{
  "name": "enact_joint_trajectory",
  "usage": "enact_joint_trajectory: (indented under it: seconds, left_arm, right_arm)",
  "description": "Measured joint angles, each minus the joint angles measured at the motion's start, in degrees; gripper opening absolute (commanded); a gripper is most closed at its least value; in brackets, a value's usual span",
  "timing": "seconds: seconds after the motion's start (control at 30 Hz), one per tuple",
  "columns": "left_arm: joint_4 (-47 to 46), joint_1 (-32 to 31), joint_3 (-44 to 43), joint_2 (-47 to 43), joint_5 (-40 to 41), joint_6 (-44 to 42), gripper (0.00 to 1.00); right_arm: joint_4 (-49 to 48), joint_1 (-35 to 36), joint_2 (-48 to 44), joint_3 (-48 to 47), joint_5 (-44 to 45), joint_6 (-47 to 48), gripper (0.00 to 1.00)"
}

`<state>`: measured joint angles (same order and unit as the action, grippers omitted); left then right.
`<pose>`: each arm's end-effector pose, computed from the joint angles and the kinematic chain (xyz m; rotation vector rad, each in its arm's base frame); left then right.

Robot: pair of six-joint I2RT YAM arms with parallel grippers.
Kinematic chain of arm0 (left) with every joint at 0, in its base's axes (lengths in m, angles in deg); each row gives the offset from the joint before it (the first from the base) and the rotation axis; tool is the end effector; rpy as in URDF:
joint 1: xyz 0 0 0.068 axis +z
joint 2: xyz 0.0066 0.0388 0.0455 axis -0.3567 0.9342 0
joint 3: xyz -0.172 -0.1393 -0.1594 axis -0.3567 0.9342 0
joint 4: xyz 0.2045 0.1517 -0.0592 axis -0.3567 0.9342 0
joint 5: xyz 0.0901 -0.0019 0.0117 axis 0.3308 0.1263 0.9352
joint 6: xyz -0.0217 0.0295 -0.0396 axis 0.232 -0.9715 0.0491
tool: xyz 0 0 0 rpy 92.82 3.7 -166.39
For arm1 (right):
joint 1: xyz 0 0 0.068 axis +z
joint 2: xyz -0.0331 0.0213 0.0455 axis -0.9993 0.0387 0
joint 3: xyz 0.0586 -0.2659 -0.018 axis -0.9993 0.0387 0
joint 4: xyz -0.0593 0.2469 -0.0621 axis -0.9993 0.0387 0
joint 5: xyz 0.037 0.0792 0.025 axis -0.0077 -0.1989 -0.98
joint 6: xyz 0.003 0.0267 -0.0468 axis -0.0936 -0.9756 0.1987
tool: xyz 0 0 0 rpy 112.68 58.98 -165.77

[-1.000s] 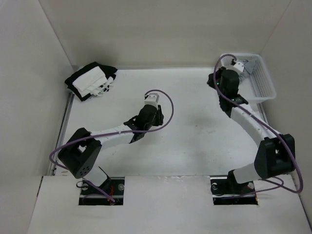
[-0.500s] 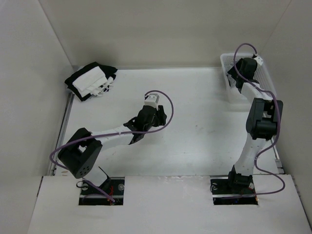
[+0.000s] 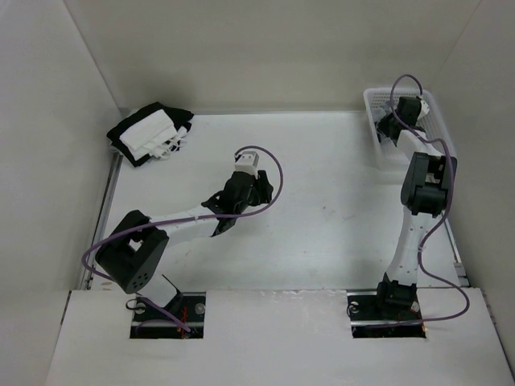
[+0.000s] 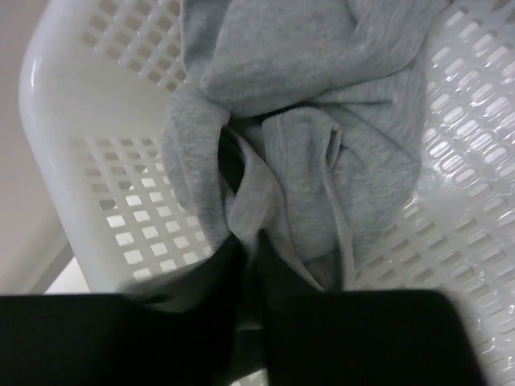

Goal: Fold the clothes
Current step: Grab the tank top from the pile

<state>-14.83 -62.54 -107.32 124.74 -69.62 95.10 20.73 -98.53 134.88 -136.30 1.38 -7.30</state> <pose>0.2479 -0.2102 0.2043 0.0722 2.0149 -0.5903 0.5232 -0.1022 0.2008 0.8979 1.9117 0.1901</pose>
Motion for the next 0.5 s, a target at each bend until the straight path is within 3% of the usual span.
enact_joint_trajectory:
  seconds: [0.17,0.23,0.5]
  left_arm:
    - [-0.3,0.0,0.0,0.0,-0.2,0.0,0.45]
    - [-0.6,0.0,0.0,0.1,-0.3,0.0,0.45]
    - [-1.4,0.0,0.5,0.2,-0.5,0.5,0.45]
  right_arm:
    - [-6.4,-0.1,-3.4,7.2,-1.0,-2.8,0.0]
    - [-11.6,-0.1,-12.3,18.9,-0.2,-3.0,0.0]
    - [-23.4,1.3,-40.8,29.1,0.8,-1.8,0.0]
